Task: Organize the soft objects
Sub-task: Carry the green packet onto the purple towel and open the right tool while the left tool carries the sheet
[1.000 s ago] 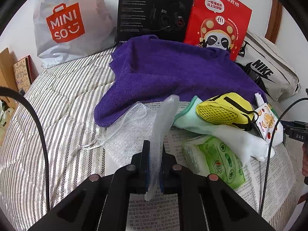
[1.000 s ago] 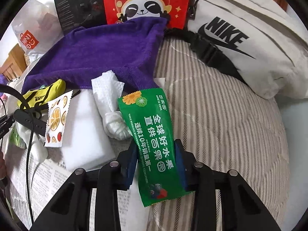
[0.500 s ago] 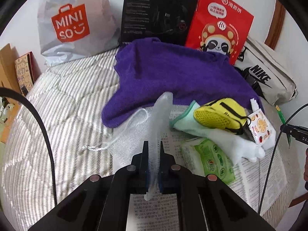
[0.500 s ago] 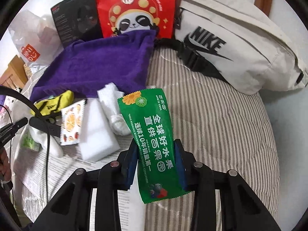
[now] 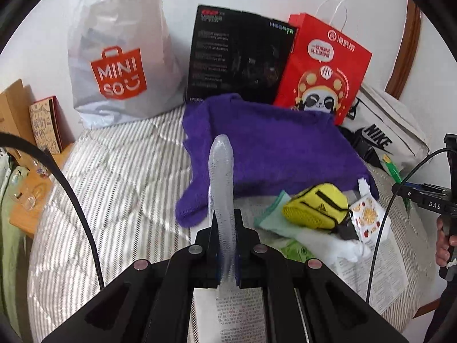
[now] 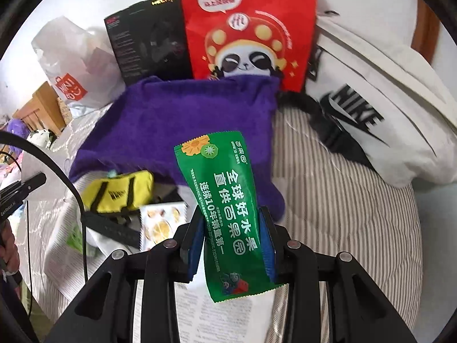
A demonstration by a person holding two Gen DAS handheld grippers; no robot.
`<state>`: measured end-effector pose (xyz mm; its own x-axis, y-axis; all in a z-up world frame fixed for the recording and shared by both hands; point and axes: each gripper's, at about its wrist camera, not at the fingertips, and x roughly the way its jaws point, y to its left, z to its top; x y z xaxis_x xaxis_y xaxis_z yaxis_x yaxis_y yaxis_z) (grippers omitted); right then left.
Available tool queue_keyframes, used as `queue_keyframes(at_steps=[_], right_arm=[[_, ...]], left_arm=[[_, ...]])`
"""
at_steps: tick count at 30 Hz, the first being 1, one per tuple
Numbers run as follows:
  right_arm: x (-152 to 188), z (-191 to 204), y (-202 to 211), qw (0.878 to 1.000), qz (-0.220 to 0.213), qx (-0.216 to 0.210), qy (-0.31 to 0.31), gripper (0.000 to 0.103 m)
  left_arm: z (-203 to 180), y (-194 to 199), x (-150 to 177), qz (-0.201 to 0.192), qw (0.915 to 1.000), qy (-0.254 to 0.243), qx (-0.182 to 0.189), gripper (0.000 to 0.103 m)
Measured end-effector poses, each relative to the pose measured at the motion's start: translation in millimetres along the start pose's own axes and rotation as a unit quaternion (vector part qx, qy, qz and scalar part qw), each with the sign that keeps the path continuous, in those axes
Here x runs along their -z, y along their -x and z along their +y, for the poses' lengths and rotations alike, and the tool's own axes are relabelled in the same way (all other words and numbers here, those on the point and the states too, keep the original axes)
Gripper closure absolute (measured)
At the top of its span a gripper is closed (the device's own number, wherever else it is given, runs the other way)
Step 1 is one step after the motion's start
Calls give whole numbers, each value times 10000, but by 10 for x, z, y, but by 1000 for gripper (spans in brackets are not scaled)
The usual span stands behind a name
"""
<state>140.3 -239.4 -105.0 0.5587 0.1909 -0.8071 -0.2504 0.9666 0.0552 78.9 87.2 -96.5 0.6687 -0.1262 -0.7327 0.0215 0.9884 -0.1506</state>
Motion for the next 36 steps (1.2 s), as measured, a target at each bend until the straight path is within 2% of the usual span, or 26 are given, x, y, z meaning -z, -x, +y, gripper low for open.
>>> queue_keyframes(at_steps=[6, 13, 20, 26, 36], right_arm=[[-285, 142, -52, 9998, -90, -104, 129, 67], [-678, 191, -346, 9999, -48, -62, 105, 67], [-1047, 94, -783, 9996, 136, 183, -143, 67], [-1315, -21, -1195, 9977, 431, 367, -373, 67], [-1407, -83, -1773, 9930, 1012, 349, -504, 66]], left_arm=[[23, 95, -215, -155, 9999, -39, 48, 97], [22, 6, -589, -283, 9994, -91, 173, 97], [4, -328, -993, -228, 9991, -144, 324, 97], [-30, -656, -1194, -60, 9991, -212, 373, 97], [-56, -1200, -1329, 281, 9980, -237, 520, 97]])
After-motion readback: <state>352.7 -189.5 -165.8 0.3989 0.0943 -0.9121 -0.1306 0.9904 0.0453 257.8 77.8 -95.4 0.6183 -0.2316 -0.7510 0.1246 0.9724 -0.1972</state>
